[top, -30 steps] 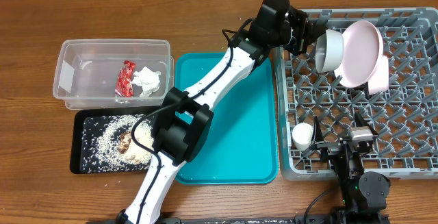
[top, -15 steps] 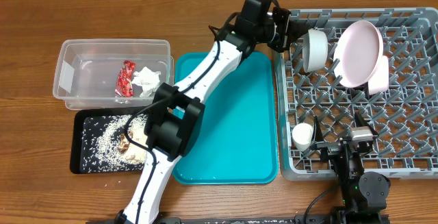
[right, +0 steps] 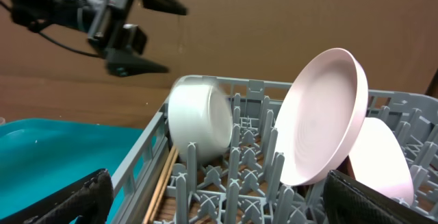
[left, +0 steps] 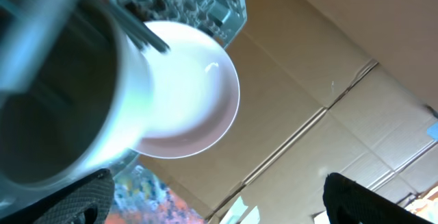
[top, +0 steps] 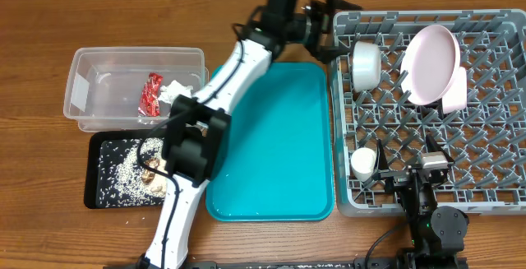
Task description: Sort waste into correct bins and load items into the dishwasher
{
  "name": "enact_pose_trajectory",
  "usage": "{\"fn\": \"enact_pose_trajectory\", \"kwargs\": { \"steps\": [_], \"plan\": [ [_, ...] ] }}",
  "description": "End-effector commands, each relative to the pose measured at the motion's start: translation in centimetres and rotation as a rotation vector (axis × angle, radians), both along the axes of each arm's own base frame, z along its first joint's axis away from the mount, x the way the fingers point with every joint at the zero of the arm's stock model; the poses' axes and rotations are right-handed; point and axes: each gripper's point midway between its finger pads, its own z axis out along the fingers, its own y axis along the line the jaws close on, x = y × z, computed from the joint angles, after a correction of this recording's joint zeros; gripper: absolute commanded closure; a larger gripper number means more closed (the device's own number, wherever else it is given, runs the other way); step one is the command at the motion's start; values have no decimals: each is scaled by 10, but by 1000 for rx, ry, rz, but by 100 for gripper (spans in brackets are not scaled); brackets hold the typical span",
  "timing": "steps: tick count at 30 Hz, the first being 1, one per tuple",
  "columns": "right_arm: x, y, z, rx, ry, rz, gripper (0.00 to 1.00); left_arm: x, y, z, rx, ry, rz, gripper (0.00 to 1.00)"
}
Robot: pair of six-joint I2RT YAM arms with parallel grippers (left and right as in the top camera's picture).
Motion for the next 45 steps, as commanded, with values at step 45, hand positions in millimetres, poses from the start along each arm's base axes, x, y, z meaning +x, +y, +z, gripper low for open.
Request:
{"fn": "enact_pose_trajectory", "kwargs": {
  "steps": [45],
  "plan": [
    [0, -2, -2, 7, -2, -8, 0, -221, 236, 145, 1440, -848, -335, 0]
  ]
}}
